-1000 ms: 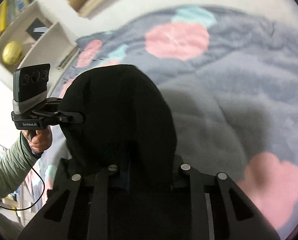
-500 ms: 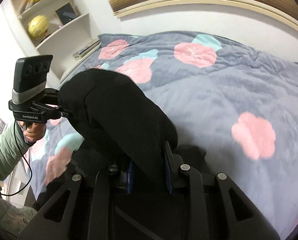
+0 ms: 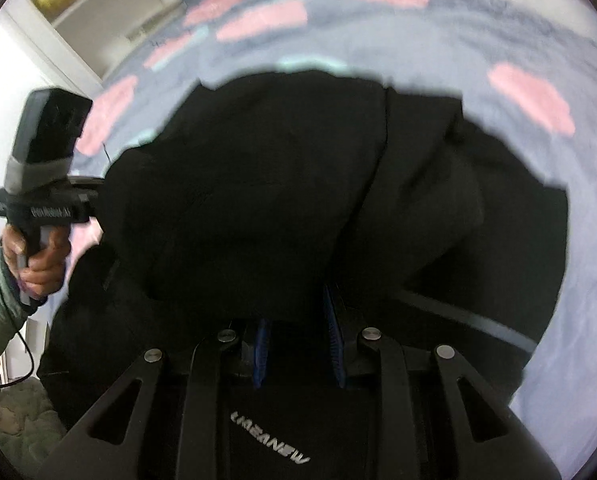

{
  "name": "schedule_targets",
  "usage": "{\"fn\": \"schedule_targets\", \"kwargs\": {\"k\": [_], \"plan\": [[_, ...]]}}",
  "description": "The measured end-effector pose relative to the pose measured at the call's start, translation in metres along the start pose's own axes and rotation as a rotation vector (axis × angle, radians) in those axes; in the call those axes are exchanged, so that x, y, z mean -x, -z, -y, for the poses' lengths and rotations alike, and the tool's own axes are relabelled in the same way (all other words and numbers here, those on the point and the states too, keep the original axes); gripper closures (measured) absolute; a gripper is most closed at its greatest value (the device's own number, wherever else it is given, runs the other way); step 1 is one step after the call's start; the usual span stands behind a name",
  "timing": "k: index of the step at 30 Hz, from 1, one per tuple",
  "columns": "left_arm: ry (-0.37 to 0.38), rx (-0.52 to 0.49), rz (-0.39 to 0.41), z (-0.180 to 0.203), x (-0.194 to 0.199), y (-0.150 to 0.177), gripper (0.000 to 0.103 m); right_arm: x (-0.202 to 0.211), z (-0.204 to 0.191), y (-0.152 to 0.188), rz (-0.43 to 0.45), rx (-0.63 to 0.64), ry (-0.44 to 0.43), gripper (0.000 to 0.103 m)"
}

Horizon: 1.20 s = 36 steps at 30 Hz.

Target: Fold large clothes

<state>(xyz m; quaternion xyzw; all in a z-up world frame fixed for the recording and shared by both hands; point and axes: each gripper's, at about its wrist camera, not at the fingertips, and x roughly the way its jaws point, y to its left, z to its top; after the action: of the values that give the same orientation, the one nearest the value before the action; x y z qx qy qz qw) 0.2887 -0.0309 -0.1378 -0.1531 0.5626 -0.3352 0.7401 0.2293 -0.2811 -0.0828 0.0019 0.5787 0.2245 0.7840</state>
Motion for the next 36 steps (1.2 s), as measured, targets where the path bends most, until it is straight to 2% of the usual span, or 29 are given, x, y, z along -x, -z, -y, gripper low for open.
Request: {"fn": "schedule_targets", "kwargs": {"k": [2,4,5,6,8,11,12,13,14,16,18,19,20,22,24,26,28,31,33,36], "plan": [[0.016,0.029,0.012,0.000,0.009,0.007,0.089,0.006,0.001,0.008,-0.025,-0.002,0.008,0.073],[-0.003,0.012,0.013,0.006,0.022,0.011,0.086,0.022,0.010,0.014,-0.036,-0.034,0.019,0.067],[-0.023,-0.005,0.006,0.010,0.034,0.014,0.079,0.030,0.013,0.014,-0.028,-0.047,0.017,0.067],[-0.038,-0.014,0.007,0.012,0.045,0.017,0.068,0.041,0.016,0.014,-0.014,-0.058,0.015,0.067],[-0.051,-0.036,0.041,0.018,0.070,0.020,0.058,0.070,0.023,0.004,0.044,-0.075,0.020,0.067],[-0.067,-0.072,0.152,0.033,0.112,0.014,0.056,0.107,0.018,-0.024,0.146,-0.091,0.000,0.065],[-0.066,-0.084,0.188,0.041,0.123,0.008,0.055,0.116,0.016,-0.038,0.190,-0.096,-0.017,0.053],[-0.057,-0.097,0.221,0.049,0.130,0.000,0.053,0.120,0.012,-0.050,0.227,-0.102,-0.029,0.036],[-0.049,-0.103,0.247,0.056,0.132,-0.008,0.049,0.121,0.006,-0.059,0.254,-0.109,-0.035,0.030],[-0.013,-0.091,0.258,0.065,0.122,-0.031,0.045,0.113,0.000,-0.078,0.274,-0.120,-0.057,0.027],[0.017,-0.082,0.219,0.067,0.098,-0.050,0.045,0.089,-0.008,-0.091,0.256,-0.133,-0.050,0.027],[0.002,-0.087,0.184,0.067,0.077,-0.054,0.045,0.077,-0.010,-0.093,0.236,-0.139,-0.035,0.027],[-0.017,-0.085,0.154,0.063,0.061,-0.055,0.045,0.051,-0.011,-0.091,0.173,-0.154,-0.009,0.027],[-0.038,-0.054,0.042,0.049,0.018,-0.047,0.045,0.010,-0.015,-0.064,0.053,-0.169,0.046,0.028],[-0.078,-0.013,-0.039,0.032,-0.012,-0.024,0.046,-0.026,-0.009,-0.039,-0.046,-0.176,0.064,0.031],[-0.123,0.027,-0.106,0.009,-0.042,0.005,0.047,-0.047,-0.007,-0.013,-0.063,-0.195,0.054,0.031],[-0.133,0.021,-0.071,0.005,-0.045,0.016,0.049,-0.045,-0.005,0.000,-0.025,-0.211,0.044,0.031],[-0.153,-0.002,-0.034,0.018,-0.030,0.018,0.049,-0.024,-0.002,0.002,0.017,-0.244,0.003,0.031],[-0.137,-0.021,0.001,0.026,-0.009,0.025,0.049,0.000,-0.003,0.004,0.056,-0.242,-0.008,0.031],[-0.113,-0.056,0.078,0.040,0.034,0.032,0.049,0.035,-0.015,0.005,0.122,-0.189,0.035,0.031]]}}
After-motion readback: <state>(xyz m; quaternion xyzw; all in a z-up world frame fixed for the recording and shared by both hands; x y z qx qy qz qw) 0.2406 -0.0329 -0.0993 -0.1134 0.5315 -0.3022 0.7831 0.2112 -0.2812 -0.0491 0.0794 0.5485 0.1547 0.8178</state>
